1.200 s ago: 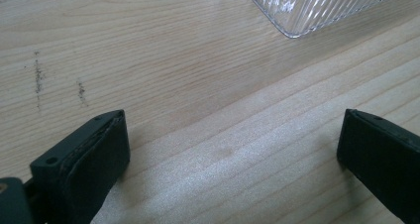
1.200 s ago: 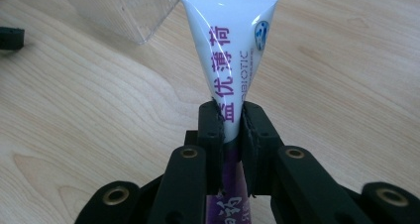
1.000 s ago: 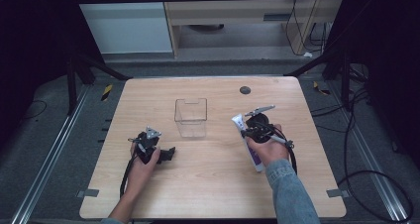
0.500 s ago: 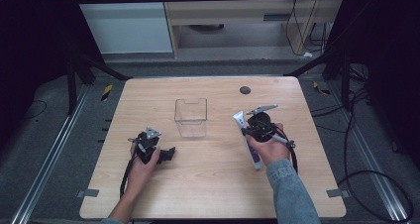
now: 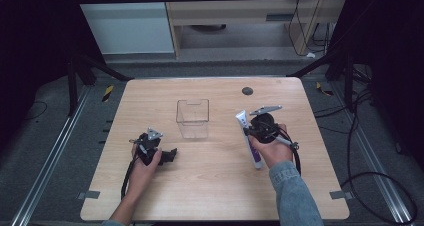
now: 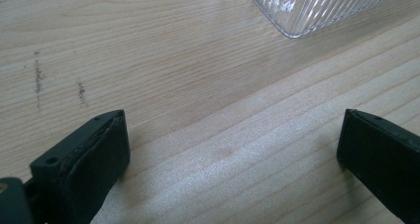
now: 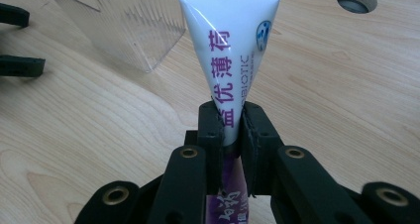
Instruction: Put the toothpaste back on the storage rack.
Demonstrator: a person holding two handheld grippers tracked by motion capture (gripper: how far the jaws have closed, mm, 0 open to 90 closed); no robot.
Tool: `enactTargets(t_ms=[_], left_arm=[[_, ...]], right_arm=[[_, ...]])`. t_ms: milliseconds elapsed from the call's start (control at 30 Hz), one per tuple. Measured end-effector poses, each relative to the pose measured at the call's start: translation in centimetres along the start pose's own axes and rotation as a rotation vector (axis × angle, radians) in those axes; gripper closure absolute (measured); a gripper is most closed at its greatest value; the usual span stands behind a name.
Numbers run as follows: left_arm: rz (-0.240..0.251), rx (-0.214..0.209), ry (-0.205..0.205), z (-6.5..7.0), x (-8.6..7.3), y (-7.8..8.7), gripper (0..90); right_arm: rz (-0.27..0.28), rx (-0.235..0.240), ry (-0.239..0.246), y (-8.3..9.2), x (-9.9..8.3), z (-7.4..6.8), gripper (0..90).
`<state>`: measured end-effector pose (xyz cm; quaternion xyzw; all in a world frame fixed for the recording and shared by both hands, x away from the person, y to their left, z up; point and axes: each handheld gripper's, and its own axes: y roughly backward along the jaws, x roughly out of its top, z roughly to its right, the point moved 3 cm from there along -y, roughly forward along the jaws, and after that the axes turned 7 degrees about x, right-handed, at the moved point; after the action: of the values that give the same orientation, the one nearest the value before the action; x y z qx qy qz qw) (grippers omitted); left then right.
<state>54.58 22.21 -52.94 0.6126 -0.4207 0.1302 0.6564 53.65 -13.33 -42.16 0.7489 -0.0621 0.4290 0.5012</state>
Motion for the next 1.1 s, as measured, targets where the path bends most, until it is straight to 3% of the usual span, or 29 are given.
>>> enactTargets(t_ms=[567, 1100], left_arm=[[0.0, 0.0, 0.0, 0.0, 0.0, 0.0, 0.0], [0.0, 0.0, 0.0, 0.0, 0.0, 0.0, 0.0]], right_arm=[[0.048, -0.004, -0.004, 0.7, -0.3, -0.1, 80.6], [0.129, -0.002, 0.009, 1.5, -0.7, -0.4, 80.7]])
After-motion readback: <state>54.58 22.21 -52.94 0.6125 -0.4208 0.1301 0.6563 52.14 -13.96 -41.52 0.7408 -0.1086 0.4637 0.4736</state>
